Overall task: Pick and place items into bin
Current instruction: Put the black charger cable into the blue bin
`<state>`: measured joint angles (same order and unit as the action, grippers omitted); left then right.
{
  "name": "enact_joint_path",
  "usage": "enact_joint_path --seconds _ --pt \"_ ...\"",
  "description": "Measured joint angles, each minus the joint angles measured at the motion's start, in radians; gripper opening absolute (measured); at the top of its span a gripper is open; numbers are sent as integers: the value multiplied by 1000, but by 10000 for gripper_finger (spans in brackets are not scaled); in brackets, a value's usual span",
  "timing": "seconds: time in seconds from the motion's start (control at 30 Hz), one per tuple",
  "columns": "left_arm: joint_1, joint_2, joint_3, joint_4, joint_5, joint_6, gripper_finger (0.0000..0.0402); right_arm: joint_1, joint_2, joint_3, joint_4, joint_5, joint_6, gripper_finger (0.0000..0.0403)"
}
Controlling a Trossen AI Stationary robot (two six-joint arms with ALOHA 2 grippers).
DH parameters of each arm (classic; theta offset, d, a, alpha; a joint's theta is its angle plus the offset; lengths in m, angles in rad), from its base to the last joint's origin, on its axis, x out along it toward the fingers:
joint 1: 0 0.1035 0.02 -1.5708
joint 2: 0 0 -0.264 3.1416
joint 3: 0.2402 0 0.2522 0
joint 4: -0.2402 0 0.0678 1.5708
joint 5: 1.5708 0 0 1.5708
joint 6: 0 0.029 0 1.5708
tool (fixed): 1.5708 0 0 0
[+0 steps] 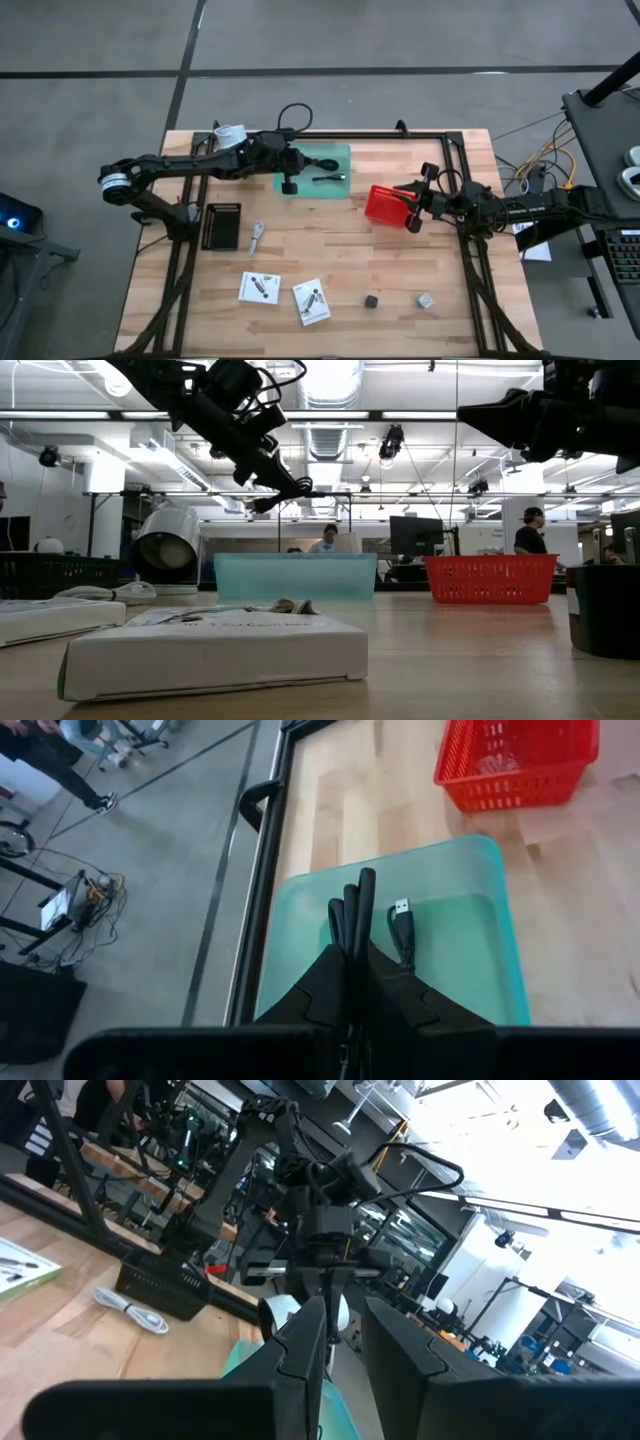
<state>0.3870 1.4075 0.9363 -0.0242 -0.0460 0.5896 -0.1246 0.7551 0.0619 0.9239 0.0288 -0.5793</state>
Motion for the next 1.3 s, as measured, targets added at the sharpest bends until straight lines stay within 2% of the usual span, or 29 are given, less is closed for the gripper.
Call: enact_joint_path --seconds 1.07,1.3 --pt "23 0 -9 0 -1 -2 12 0 1 4 -3 0 3 57" --pt "63 22 -8 11 41 -9 12 0 1 4 -3 0 3 57"
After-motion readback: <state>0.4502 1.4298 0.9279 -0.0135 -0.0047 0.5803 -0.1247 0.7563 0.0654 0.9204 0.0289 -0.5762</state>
